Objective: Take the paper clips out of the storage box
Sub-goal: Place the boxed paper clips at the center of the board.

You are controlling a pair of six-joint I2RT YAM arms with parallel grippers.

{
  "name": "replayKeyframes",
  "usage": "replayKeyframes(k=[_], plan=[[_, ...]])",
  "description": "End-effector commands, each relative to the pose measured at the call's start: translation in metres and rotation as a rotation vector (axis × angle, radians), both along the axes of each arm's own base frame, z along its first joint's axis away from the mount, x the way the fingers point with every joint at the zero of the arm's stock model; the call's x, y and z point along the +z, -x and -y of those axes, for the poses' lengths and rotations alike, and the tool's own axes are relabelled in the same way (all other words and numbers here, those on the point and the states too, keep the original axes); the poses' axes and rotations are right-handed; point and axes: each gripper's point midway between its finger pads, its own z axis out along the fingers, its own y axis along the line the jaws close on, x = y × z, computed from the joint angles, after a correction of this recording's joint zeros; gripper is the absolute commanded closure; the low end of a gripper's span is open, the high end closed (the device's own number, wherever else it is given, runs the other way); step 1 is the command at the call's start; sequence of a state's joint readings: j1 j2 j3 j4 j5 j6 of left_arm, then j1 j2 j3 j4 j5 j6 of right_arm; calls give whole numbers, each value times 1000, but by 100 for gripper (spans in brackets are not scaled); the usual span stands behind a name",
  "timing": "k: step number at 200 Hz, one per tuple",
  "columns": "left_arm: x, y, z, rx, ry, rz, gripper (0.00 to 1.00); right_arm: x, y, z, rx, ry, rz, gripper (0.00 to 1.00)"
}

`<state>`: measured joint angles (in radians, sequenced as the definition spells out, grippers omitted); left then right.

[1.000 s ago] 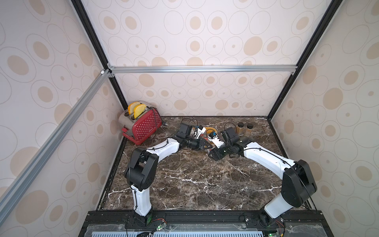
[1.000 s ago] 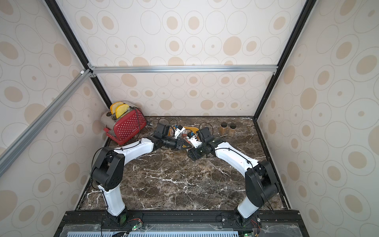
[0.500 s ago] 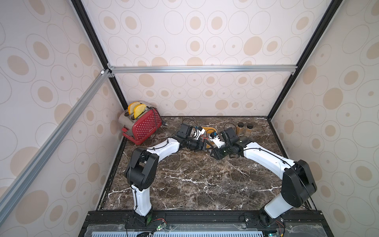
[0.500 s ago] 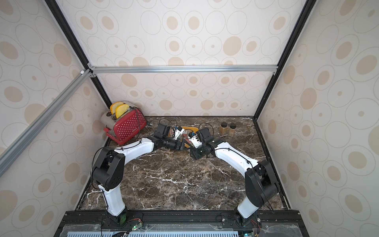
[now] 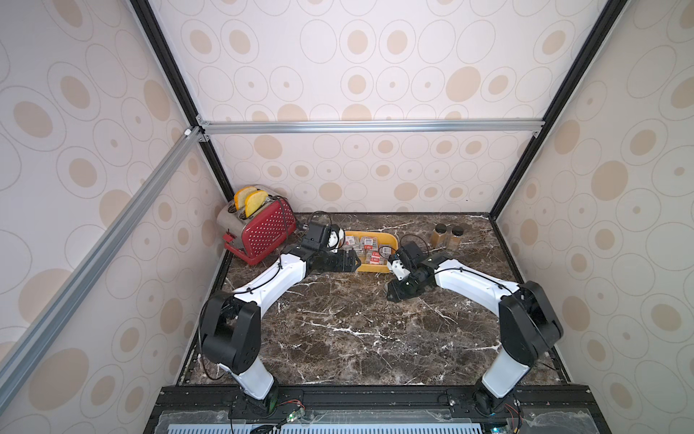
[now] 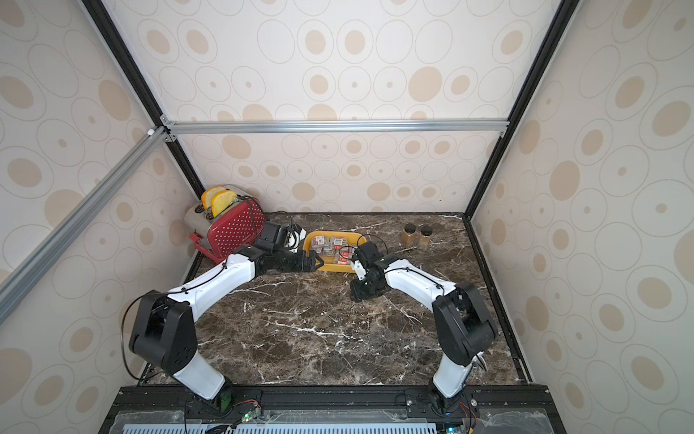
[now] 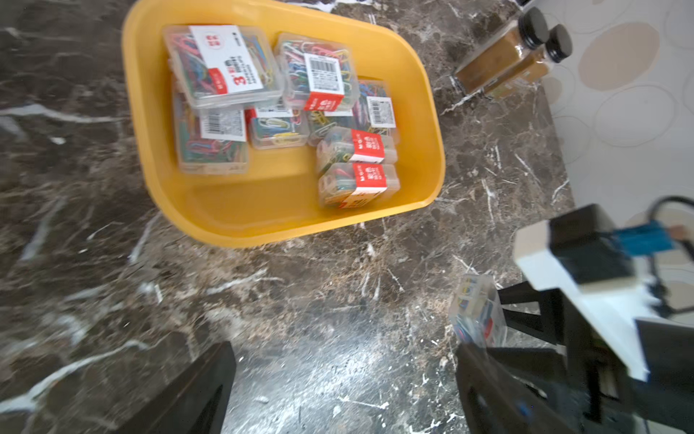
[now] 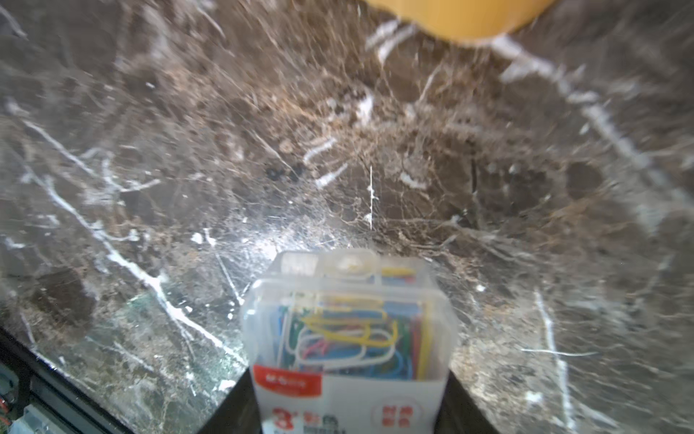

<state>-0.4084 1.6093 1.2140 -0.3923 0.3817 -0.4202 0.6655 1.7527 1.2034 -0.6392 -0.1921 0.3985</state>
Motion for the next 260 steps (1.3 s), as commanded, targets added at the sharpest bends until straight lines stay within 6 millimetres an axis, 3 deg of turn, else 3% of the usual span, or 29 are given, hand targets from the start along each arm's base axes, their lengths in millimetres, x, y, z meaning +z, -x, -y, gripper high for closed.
replayKeyframes(k=[1, 88, 164, 201, 260], plan=[[-6, 9, -19, 39, -84, 10, 5, -8, 6, -5, -50, 30, -60, 85], [5, 25, -28, 38, -80, 41, 5, -31, 5, -28, -131, 110, -118, 85], [6, 39, -29, 14, -66, 38, 5, -53, 13, -26, -204, 198, -192, 77], [6, 44, -31, 15, -62, 42, 5, -59, 17, -28, -211, 200, -212, 70], [3, 47, -34, 12, -75, 42, 4, -57, 17, -31, -197, 206, -202, 43]])
